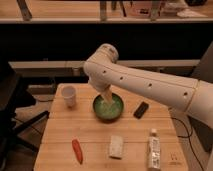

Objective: Place the ceramic cup in the ceramic bowl

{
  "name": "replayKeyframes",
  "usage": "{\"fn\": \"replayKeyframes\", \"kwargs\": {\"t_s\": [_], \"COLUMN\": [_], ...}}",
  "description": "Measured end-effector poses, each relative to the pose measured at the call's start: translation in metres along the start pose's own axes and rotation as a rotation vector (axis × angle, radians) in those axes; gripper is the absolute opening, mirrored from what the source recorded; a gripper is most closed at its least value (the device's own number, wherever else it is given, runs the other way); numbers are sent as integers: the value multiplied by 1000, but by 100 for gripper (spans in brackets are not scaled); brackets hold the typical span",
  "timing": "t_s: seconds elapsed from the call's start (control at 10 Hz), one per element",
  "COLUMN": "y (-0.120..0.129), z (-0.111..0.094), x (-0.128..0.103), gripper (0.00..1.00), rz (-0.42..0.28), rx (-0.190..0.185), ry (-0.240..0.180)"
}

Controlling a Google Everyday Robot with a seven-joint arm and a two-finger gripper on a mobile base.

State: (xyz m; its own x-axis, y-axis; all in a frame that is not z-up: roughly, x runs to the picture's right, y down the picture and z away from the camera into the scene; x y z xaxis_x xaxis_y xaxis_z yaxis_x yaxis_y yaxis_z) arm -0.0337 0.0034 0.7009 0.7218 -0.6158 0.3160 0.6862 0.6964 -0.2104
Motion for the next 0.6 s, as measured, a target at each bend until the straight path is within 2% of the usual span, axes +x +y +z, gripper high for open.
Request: {"fn": "replayKeyframes", "kwargs": {"t_s": [0.6], "y": [-14], "z": [14], "x": [-6], "gripper": [80], "rz": [-58], "rx": [23], "ry": [-48]}}
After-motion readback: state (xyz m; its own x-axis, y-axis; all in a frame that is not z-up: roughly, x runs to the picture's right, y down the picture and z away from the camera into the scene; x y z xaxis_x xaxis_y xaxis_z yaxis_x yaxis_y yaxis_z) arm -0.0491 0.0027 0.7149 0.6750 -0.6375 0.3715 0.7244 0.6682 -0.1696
